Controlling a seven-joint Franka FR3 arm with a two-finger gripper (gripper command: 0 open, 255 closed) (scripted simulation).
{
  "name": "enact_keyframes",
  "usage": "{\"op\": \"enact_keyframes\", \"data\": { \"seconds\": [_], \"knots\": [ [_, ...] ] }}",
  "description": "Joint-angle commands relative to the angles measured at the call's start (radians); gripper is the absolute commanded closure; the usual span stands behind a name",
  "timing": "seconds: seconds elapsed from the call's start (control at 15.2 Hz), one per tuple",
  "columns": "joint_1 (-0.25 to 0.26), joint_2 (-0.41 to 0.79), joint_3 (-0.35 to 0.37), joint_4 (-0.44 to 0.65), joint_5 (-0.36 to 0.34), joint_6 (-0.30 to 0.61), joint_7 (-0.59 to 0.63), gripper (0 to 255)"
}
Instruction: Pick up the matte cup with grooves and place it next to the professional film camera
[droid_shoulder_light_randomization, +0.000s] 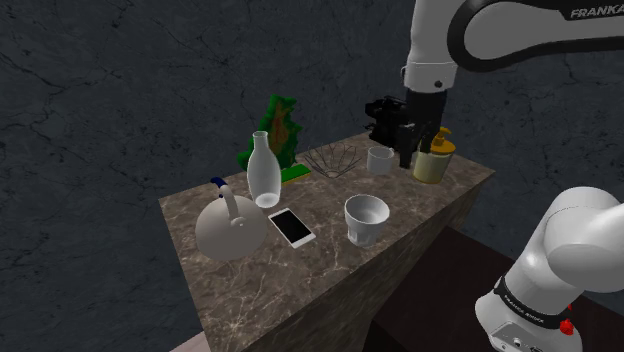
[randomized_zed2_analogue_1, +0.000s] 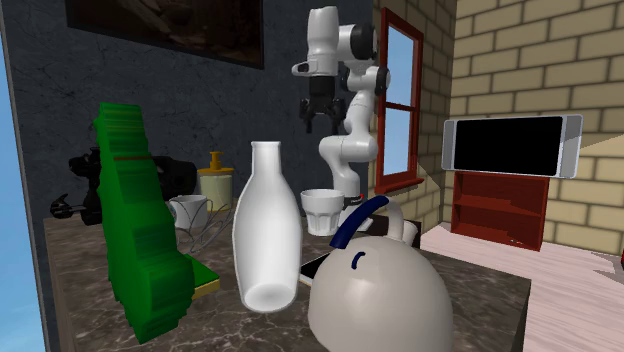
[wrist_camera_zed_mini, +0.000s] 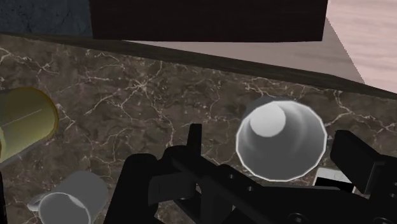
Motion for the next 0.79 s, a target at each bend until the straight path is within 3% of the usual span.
{"op": "enact_keyframes", "data": {
  "seconds": [0.0, 0.4, 0.73],
  "knots": [
    [0.006, 0.047, 0.034, -0.016, 0.004, 0.063, 0.029, 0],
    [0.020, 0.204, 0.139, -0.037, -0.001, 0.230, 0.129, 0],
    [0.021, 0.370, 0.223, -0.017, -0.045, 0.358, 0.230, 0]
  ]
}}
